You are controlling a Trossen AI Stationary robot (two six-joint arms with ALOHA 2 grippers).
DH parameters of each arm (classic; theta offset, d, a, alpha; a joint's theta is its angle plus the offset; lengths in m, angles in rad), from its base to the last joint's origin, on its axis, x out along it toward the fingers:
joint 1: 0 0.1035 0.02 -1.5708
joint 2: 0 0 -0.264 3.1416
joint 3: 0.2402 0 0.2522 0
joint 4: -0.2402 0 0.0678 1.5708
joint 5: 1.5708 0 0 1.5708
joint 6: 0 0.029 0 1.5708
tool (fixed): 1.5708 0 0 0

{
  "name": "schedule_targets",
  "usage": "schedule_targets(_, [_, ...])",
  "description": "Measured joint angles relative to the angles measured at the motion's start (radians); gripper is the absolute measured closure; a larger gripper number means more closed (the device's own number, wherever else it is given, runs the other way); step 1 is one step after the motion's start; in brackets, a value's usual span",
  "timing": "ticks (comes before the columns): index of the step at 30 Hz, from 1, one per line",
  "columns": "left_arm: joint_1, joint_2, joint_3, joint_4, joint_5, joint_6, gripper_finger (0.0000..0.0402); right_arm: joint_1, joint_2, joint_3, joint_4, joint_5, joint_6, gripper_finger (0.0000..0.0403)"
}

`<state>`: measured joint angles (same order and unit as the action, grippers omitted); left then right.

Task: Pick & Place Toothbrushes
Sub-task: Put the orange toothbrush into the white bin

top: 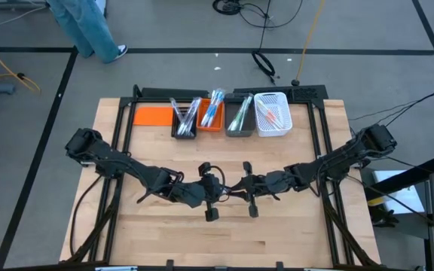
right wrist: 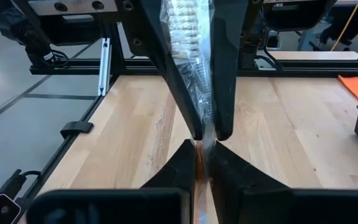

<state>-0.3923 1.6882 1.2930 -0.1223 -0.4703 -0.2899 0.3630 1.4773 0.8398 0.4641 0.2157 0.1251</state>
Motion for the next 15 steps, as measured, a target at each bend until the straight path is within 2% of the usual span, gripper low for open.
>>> schedule_targets(3, [0.0, 0.0, 0.0, -0.002, 0.001, 0.0, 0.0392, 0.0, 0.0, 0.0, 0.0, 0.0, -0.004, 0.0386])
schedule_targets(7, [0.0, 0.0, 0.0, -0.002, 0.007, -0.001, 0.0375, 0.0, 0.0, 0.0, -0.001, 0.0, -0.007, 0.0386])
schedule_targets(15, [0.0, 0.0, 0.0, -0.004, 0.009, 0.021, 0.0298, 0.001, -0.002, 0.0, -0.038, 0.048, -0.009, 0.0387])
